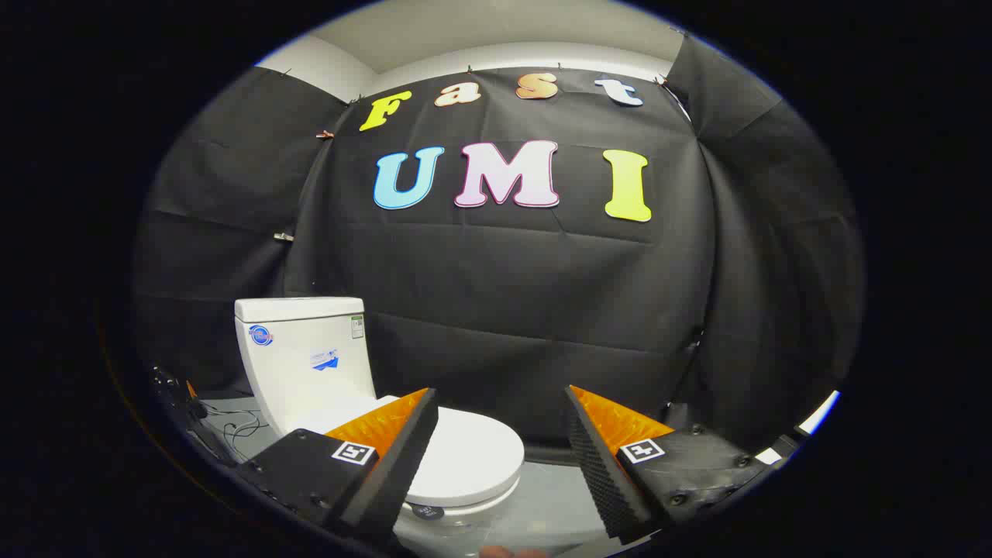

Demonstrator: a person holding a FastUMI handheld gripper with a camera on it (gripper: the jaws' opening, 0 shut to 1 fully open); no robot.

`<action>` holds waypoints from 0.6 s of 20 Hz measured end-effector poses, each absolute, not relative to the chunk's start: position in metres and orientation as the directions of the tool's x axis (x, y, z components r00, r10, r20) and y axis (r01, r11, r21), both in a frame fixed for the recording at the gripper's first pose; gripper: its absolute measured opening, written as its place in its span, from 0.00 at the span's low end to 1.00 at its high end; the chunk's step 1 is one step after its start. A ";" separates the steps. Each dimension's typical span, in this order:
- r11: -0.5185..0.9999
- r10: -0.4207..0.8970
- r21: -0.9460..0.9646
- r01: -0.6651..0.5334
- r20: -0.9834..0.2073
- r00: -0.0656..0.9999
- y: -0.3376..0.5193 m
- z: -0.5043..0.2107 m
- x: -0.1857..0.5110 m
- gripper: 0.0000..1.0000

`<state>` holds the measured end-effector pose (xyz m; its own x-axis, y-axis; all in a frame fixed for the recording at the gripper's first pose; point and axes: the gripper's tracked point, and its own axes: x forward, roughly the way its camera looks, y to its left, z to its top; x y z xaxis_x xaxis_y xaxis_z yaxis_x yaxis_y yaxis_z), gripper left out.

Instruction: Open the toilet lid.

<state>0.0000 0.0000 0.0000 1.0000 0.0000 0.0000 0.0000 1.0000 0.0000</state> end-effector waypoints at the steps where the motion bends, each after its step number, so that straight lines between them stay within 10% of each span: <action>1: 1.000 -0.002 -0.004 0.002 -0.012 1.000 -0.001 -0.003 0.001 0.99; 12: 0.995 0.051 -0.088 -0.050 0.015 0.999 0.018 0.001 -0.003 0.99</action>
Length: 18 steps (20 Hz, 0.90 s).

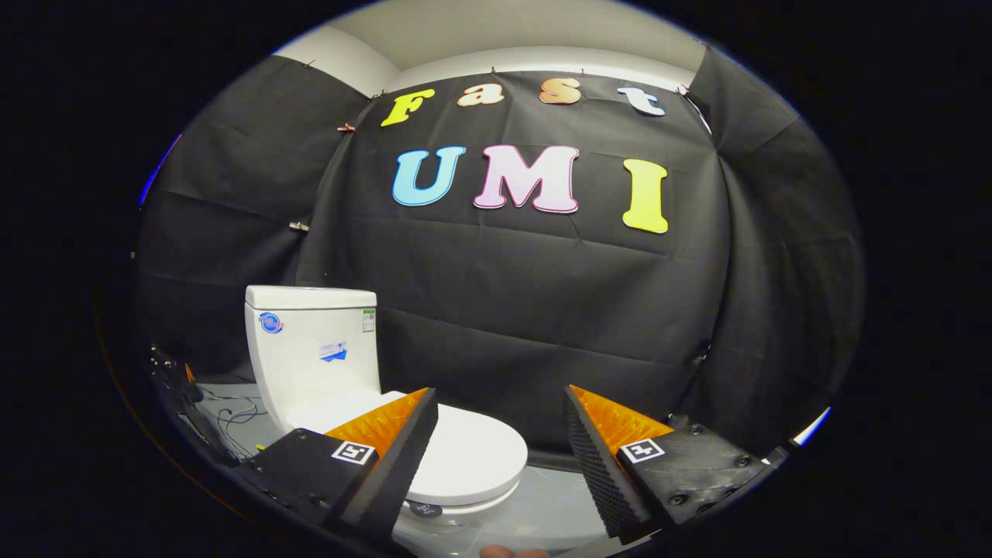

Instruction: Open the toilet lid.

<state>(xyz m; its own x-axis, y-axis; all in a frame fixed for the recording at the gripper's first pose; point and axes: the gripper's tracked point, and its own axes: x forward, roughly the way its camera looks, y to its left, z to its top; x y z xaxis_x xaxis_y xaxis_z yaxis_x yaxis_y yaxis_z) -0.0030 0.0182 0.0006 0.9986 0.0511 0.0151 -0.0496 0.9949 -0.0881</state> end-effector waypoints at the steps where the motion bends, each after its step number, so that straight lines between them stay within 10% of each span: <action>1: 0.994 0.053 -0.094 -0.052 0.017 0.998 0.019 0.001 -0.003 0.99; 18: 0.996 0.084 -0.027 -0.084 0.009 0.996 0.024 0.007 -0.009 0.99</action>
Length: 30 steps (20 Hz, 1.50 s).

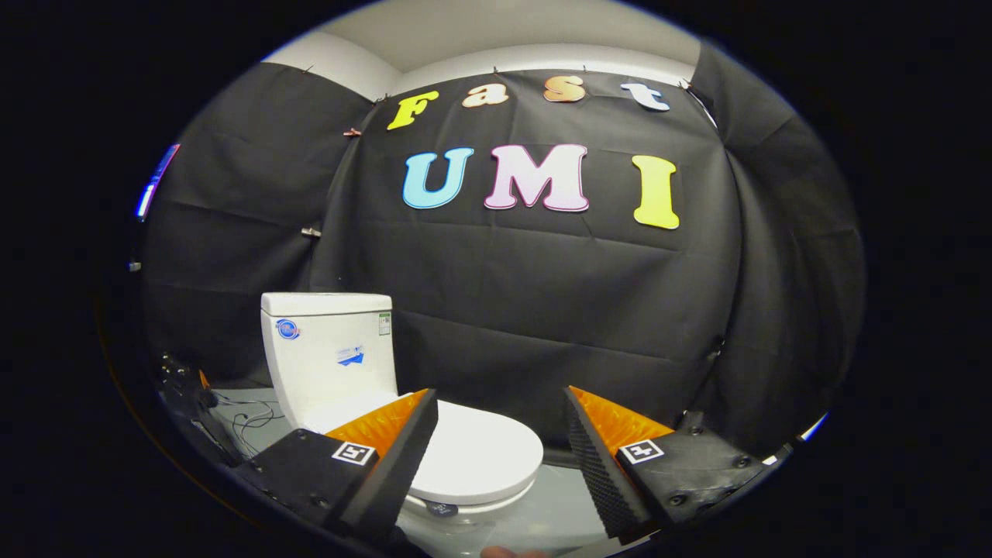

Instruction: Open the toilet lid.

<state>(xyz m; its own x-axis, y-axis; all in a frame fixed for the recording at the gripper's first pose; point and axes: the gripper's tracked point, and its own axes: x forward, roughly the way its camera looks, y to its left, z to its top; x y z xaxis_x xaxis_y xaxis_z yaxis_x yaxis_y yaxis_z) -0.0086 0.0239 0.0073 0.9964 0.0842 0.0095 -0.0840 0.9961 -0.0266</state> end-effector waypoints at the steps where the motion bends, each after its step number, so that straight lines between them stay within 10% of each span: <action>1: 0.997 0.075 -0.026 -0.075 0.009 0.997 0.020 0.007 -0.008 0.99; 16: 0.973 0.197 0.178 -0.145 -0.319 0.927 0.050 -0.079 -0.009 0.99; 30: 0.799 0.354 0.590 0.117 -0.618 0.702 0.065 -0.198 -0.013 0.99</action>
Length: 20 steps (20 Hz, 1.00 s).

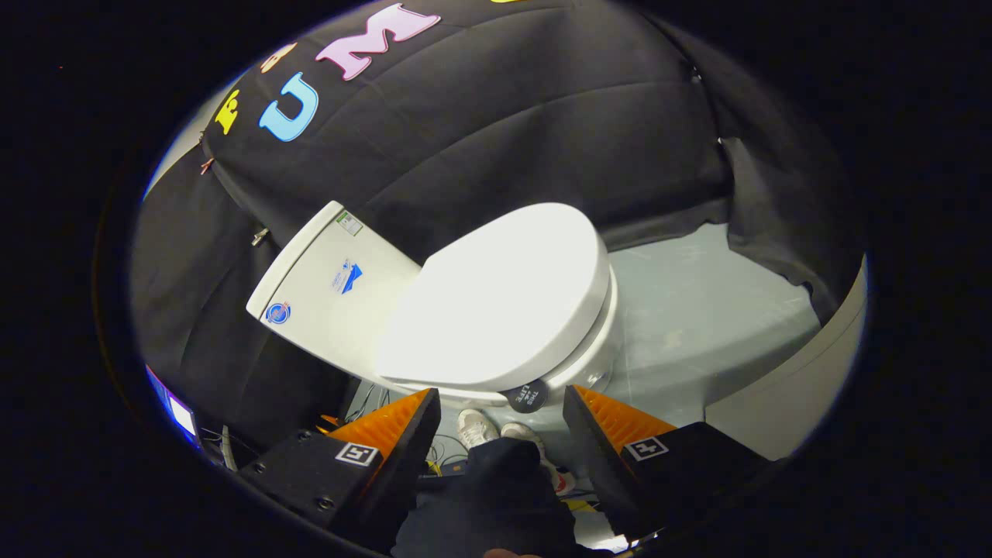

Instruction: Open the toilet lid.

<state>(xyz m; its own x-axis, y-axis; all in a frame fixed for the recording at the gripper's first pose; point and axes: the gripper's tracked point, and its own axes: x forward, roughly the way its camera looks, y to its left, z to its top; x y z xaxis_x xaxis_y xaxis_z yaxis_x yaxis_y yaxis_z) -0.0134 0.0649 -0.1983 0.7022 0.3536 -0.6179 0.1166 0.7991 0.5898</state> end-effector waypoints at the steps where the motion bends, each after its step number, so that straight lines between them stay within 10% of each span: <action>1: 0.796 0.361 0.592 0.126 -0.632 0.686 0.068 -0.205 -0.015 0.99; 17: 0.716 0.481 0.652 0.250 -0.720 0.500 0.087 -0.301 0.017 0.93; 20: 0.719 0.532 0.665 0.203 -0.714 0.456 0.103 -0.304 0.016 0.70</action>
<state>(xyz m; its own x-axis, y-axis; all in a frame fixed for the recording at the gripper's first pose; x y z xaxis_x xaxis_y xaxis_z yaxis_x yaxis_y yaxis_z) 0.0159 0.1028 -0.3040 0.4562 0.5318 -0.7135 0.2029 0.7185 0.6652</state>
